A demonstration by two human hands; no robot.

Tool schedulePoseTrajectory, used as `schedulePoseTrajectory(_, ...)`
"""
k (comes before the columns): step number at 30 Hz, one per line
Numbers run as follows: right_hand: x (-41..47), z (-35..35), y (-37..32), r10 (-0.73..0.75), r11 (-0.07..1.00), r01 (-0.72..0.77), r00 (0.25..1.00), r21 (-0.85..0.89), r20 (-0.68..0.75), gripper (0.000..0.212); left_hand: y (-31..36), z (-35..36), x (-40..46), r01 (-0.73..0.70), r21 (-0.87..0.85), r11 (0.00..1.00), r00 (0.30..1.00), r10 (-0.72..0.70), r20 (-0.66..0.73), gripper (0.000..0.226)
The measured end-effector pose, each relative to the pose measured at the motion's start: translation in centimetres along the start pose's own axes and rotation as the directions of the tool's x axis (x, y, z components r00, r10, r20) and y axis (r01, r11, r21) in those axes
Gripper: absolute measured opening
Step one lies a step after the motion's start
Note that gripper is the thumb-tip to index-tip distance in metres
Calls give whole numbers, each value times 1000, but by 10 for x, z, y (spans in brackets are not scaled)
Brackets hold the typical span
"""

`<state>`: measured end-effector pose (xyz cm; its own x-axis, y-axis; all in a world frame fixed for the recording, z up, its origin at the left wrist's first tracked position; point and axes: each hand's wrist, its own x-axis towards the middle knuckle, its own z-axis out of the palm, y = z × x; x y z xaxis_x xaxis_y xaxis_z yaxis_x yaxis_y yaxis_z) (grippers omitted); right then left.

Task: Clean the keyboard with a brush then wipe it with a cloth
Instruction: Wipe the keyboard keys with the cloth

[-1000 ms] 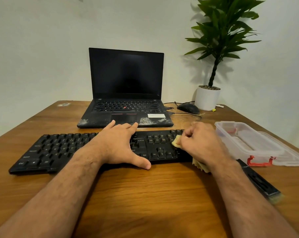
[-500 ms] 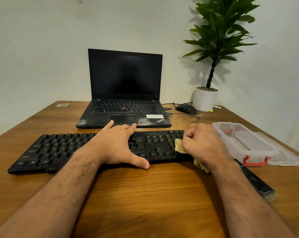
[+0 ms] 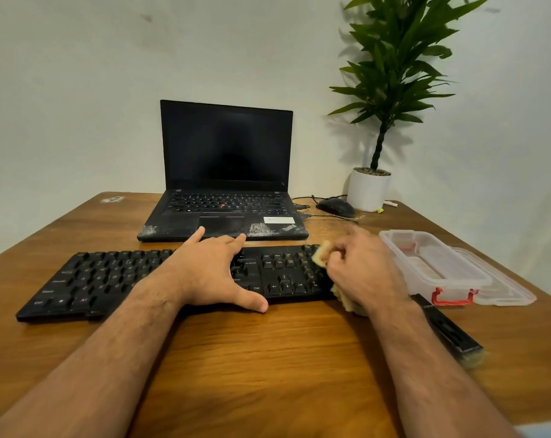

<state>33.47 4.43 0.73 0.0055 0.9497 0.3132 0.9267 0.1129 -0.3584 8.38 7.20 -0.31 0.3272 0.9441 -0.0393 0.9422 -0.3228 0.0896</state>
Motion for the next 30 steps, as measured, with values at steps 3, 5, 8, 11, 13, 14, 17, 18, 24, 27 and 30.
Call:
schedulePoseTrajectory(3, 0, 3, -3, -25, 1000, 26, 997, -16, 70, 33, 1, -1, -1, 7, 8, 1000, 1000, -7, 8, 154)
schedulePoseTrajectory(5, -3, -3, -3, 33, 999, -34, 997, 9, 63, 27, 1, -2, -1, 10, 8, 1000, 1000, -10, 9, 150)
schedulePoseTrajectory(8, -12, -11, 1, 88, 996, -87, 995, -4, 46, 21, 2, -2, 0, 11, 5, 1000, 1000, -11, 9, 150)
schedulePoseTrajectory(11, -12, -8, -4, 50, 999, -50, 999, 18, 8, 23, 1, -1, 0, 2, 7, 1000, 1000, -2, 9, 149)
schedulePoseTrajectory(13, -4, -4, -6, 21, 1000, -22, 999, 9, 37, 30, 2, 0, 0, 0, 6, 1000, 1000, 0, 9, 150)
schedulePoseTrajectory(14, -1, -4, -8, 23, 1000, -23, 997, -7, 69, 35, 2, -1, 0, 1, 6, 1000, 1000, -1, 8, 152)
schedulePoseTrajectory(17, -1, -6, -10, 91, 996, -93, 989, 10, 113, 31, 2, -2, -1, 8, 6, 1000, 1000, -8, 5, 155)
schedulePoseTrajectory(18, -5, -8, -8, 121, 992, -123, 988, 17, 96, 27, 2, -2, -1, 10, 3, 1000, 1000, -10, 3, 155)
schedulePoseTrajectory(24, -10, -15, -5, 176, 983, -174, 984, 58, -30, 16, 1, 1, -1, 18, -14, 1000, 1000, -18, 2, 153)
schedulePoseTrajectory(27, 3, -8, -9, 119, 990, -121, 992, 69, 37, 28, 2, 1, 0, 21, -10, 1000, 1000, -21, -2, 152)
schedulePoseTrajectory(30, 1, -5, -5, 164, 986, -163, 985, -17, 50, 19, 1, 0, 1, 30, -9, 1000, 1000, -30, 4, 155)
